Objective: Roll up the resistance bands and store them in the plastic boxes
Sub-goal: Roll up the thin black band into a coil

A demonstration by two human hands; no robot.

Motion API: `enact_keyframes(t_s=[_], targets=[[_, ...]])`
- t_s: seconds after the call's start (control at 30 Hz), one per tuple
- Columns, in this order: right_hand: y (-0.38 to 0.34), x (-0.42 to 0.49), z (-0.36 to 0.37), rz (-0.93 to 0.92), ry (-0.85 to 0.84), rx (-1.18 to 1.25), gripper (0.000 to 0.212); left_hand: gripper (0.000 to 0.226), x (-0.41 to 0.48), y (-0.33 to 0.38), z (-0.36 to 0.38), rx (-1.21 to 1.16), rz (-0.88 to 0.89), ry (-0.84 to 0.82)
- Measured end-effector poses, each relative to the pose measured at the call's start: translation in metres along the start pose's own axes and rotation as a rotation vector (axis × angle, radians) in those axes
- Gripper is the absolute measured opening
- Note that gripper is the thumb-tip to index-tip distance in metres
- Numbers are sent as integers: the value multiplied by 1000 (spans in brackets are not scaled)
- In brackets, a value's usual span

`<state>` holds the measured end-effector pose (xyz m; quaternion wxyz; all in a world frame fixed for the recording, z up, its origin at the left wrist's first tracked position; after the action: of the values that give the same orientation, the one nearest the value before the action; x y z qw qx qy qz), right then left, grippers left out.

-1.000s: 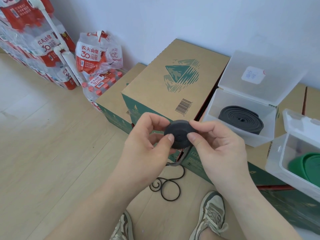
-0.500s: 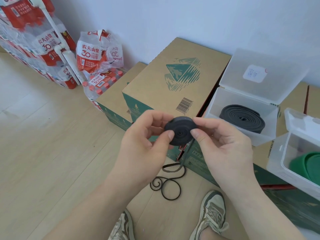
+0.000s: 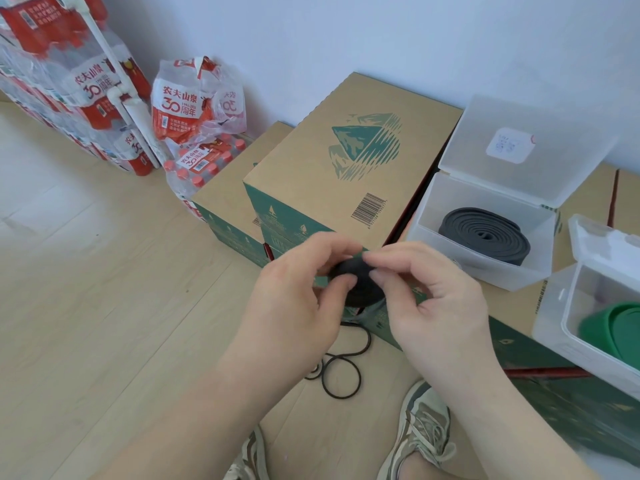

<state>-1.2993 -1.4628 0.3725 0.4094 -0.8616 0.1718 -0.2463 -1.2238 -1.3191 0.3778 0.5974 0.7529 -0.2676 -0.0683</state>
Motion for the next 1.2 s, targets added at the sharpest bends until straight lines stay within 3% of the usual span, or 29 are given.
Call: enact_keyframes(t_s=[0.13,0.3,0.4,0.5,0.6,0.7,1.0,1.1,1.2], targets=[[9,3,-3,267,-8,226,25,35,4,-8,-6,-368,-207,99],[8,4,-1,299,-28,303,20,31,5,-6,-4,-497,-251,85],[9,3,-1,248,-30,220,26,25,4,-9,-5,-311,-252,61],[6,2,-1,119,-33,85,29,27,2,-2,-6,-103,-145,57],[3,1,0,-30,-6,-11,29,29,0,4,-1,6,25,-3],[1,0,1,-89,5,-46,31,30,-1,4,1,42,70,-14],[9,4,-4,299,29,305,24,29,5,-11,-6,-445,-262,140],[10,4,-2,245,3,219,27,27,4,-14,-3,-279,-278,57],[6,2,-2,114,4,87,30,23,1,-6,-3,2,-116,21]])
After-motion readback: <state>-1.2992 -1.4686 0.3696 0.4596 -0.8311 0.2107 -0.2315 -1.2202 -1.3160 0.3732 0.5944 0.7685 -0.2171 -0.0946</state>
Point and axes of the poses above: each hand's wrist, its own x-axis towards the middle knuckle, its own z-axis out of the palm, y = z × x, the point moved 5 cm from there along x, towards the middle knuckle, and after that the axes turned 12 degrees about -x, right-handed, at the moved point
